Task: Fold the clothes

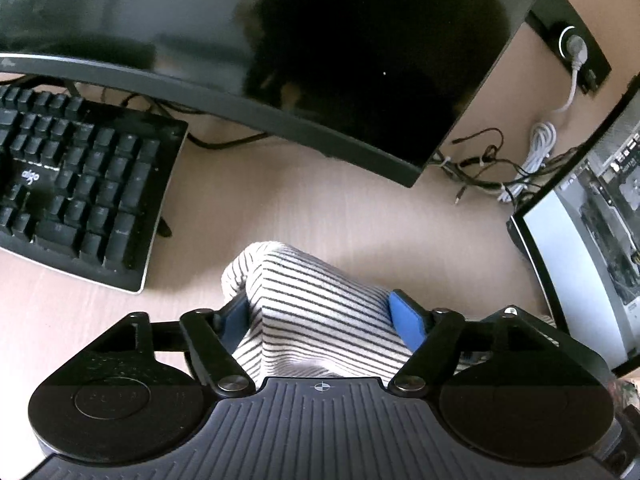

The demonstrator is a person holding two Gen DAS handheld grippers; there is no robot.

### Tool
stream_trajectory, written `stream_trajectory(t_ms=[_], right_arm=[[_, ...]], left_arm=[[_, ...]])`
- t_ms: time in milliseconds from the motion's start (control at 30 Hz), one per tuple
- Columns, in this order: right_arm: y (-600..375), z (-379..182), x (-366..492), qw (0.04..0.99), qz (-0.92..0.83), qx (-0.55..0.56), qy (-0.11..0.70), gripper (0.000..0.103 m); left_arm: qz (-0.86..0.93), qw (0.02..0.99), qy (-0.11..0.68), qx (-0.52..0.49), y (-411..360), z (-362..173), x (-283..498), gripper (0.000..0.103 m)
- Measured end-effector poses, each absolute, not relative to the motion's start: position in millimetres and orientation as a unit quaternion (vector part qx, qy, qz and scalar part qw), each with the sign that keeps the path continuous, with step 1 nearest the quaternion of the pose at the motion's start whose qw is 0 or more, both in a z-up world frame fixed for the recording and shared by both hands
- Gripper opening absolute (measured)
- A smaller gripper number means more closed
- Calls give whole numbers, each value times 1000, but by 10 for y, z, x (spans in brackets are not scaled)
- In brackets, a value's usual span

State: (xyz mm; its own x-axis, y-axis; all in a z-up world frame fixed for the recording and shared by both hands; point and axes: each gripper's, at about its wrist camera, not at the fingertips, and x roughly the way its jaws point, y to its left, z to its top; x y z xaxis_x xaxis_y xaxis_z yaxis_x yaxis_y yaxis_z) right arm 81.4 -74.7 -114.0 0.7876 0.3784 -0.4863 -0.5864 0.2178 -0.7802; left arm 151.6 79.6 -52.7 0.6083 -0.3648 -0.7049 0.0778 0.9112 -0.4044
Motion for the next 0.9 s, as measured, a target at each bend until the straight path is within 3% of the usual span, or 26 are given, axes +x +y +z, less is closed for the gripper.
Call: stream_trajectory(t_ms=[167, 300, 533, 633, 767, 900], right_arm=[[-801, -1128, 803, 767, 310, -553, 100, 43], [-951, -853, 862, 789, 320, -496, 170, 48], [-1686, -208, 1025, 882, 241, -286, 286, 53], [-2100, 42, 1201, 918, 160, -154, 328, 64], [-2533, -49, 1346, 900, 104, 72, 416, 70], [-2519, -381, 1272, 869, 93, 148, 463, 71]], left_arm=[[-136, 887, 422, -127, 728, -535, 1449, 71], [-144, 885, 424, -130, 769, -547, 1421, 71], [-150, 882, 425, -137, 786, -590, 1398, 71], [-152, 882, 424, -140, 796, -602, 1388, 71], [-153, 882, 424, -140, 799, -605, 1377, 71], [-152, 883, 423, -135, 785, -603, 1354, 71]])
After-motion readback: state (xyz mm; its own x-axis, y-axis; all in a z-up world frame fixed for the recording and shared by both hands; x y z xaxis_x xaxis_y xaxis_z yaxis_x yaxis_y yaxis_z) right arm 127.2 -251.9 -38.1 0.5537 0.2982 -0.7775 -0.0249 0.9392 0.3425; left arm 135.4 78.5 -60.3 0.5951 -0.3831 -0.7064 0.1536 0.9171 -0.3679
